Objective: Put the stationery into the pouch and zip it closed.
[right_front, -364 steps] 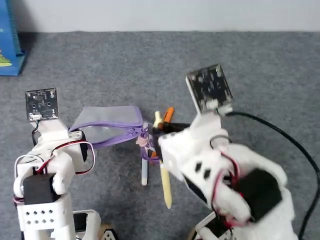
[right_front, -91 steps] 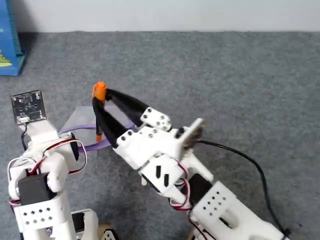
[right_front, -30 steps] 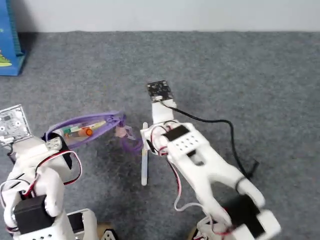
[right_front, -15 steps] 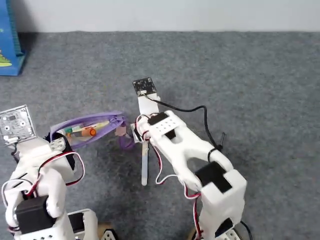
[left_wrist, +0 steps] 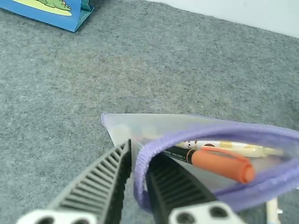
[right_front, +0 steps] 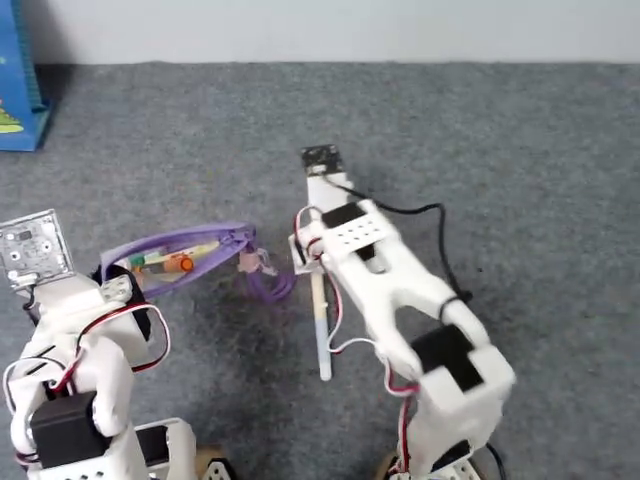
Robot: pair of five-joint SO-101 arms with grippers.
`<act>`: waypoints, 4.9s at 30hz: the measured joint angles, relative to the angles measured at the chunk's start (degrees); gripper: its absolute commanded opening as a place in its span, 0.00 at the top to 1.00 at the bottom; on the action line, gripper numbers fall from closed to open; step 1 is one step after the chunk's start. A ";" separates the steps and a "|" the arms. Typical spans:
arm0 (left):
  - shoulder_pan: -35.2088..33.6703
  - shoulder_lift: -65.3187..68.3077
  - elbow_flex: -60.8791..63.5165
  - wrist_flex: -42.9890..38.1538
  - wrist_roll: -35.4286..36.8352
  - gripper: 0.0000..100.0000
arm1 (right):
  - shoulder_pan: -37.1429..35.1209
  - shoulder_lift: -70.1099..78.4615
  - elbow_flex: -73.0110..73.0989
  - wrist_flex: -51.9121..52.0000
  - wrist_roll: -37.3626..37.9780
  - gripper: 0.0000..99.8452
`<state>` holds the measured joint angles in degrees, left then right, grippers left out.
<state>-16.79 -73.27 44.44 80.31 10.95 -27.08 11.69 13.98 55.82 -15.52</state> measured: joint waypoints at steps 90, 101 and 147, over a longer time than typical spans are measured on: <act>11.69 0.62 -0.62 -0.09 0.79 0.99 | -17.93 -64.44 44.66 -34.90 4.22 0.99; 11.43 0.53 -0.62 -0.09 0.79 0.99 | -15.03 -66.81 28.92 -10.73 4.13 0.93; 10.29 0.53 -0.62 -0.09 0.79 0.99 | -8.62 -60.22 48.70 -30.68 4.48 0.99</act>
<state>-6.51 -72.75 43.82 80.22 11.74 -35.69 -48.53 62.68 25.14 -11.03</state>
